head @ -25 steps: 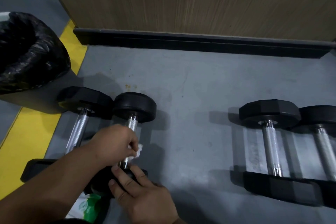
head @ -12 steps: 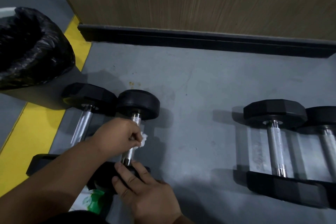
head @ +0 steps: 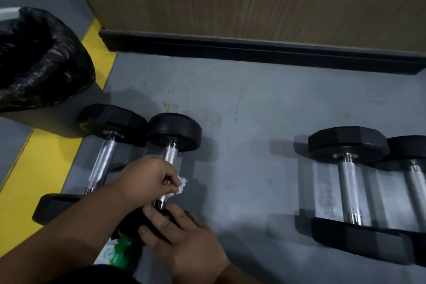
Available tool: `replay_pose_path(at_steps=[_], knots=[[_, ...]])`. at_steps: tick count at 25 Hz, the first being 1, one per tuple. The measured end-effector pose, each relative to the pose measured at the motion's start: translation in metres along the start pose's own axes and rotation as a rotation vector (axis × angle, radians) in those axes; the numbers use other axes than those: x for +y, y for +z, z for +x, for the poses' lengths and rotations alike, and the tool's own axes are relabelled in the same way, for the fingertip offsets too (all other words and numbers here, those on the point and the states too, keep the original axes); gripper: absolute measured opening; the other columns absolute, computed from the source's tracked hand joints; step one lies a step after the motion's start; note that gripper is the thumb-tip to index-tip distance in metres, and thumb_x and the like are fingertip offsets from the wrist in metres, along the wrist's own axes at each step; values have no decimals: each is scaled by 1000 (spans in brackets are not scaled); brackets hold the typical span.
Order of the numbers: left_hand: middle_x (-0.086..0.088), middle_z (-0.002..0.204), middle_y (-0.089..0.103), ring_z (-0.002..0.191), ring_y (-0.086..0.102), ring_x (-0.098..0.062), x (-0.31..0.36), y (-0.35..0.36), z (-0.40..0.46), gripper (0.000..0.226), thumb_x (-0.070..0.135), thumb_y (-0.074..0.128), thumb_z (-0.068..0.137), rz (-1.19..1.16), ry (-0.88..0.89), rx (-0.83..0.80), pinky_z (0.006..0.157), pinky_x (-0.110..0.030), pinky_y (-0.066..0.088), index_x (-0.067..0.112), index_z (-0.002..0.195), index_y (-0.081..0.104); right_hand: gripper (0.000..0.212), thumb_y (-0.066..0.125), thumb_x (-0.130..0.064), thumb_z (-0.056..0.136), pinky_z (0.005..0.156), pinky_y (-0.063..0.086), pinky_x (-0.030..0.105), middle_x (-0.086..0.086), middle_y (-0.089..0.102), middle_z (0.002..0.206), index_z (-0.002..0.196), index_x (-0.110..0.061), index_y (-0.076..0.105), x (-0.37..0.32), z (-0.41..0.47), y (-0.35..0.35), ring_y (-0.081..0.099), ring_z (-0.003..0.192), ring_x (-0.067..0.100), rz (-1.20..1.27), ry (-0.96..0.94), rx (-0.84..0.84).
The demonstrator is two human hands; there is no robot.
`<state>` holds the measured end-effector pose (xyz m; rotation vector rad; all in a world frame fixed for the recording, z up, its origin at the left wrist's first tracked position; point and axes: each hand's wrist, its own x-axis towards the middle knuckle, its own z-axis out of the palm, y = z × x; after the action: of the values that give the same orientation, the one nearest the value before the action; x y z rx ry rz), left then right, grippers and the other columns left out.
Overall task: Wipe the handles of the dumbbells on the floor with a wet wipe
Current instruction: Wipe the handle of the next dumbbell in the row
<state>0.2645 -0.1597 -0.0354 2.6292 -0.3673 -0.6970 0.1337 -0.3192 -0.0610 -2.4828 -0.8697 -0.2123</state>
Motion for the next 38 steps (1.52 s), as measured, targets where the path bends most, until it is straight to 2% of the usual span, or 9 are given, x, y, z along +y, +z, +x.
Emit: replay_pose_path(at_steps=[4, 8, 12, 15, 18, 23, 26, 33, 38], knots=[[32, 84, 69, 81, 64, 10, 1, 1, 8, 24, 60, 61, 63, 31, 21, 96, 75, -24, 55, 54, 85, 70, 41, 29, -31, 110, 82, 60, 39, -7, 48, 154, 134, -37, 61, 4, 1, 3, 63, 121, 30, 14, -23, -35], [22, 83, 73, 79, 64, 8, -3, -6, 17, 19, 33, 88, 65, 42, 129, 310, 72, -18, 54, 38, 80, 77, 38, 30, -33, 110, 78, 61, 41, -10, 45, 155, 135, -39, 57, 1, 0, 7, 63, 119, 30, 23, 5, -40], [26, 82, 71, 77, 64, 11, -12, -11, 15, 19, 34, 85, 67, -11, 132, 99, 75, -21, 55, 41, 83, 76, 44, 18, -34, 110, 78, 62, 41, -12, 44, 156, 136, -41, 53, 1, 2, 3, 63, 120, 29, -6, 25, -76], [26, 81, 70, 79, 61, 10, -6, -13, 7, 17, 40, 76, 71, 185, 207, -224, 76, -14, 50, 43, 88, 74, 48, 16, -34, 110, 80, 62, 39, -13, 45, 155, 136, -44, 55, 0, 4, 0, 60, 126, 27, -33, 20, -93], [29, 81, 68, 79, 62, 10, -1, -18, 9, 16, 41, 71, 72, 238, 206, -370, 77, -20, 53, 43, 88, 72, 44, 22, -35, 110, 80, 62, 39, -14, 48, 153, 134, -45, 58, -2, 3, 0, 63, 124, 27, -11, 44, -79], [21, 87, 71, 83, 64, 2, 9, -22, 26, 16, 46, 72, 75, 348, 150, -40, 73, -17, 45, 42, 91, 73, 40, 26, -37, 110, 78, 62, 38, -14, 43, 156, 138, -45, 54, -2, 3, 1, 63, 120, 26, -5, 44, -77], [14, 89, 72, 84, 67, -9, 7, -19, 30, 9, 39, 69, 78, 353, 164, 130, 79, -25, 46, 35, 84, 74, 41, 25, -40, 110, 78, 62, 39, -15, 40, 158, 140, -46, 52, -2, 2, 2, 62, 122, 25, -14, 52, -101], [15, 82, 58, 78, 57, 5, -4, -5, -2, 14, 39, 83, 70, 91, 150, -83, 75, -13, 46, 44, 82, 76, 41, 26, -36, 109, 84, 61, 36, -20, 44, 153, 135, -47, 55, -5, 6, -4, 60, 127, 23, -5, 76, -103], [16, 82, 65, 80, 65, 3, -16, -15, -20, 22, 34, 85, 70, -69, 168, -176, 76, -24, 54, 51, 77, 74, 42, 34, -45, 99, 82, 62, 35, -19, 38, 157, 138, -47, 49, -7, 3, -3, 57, 131, 23, 20, 96, -172]])
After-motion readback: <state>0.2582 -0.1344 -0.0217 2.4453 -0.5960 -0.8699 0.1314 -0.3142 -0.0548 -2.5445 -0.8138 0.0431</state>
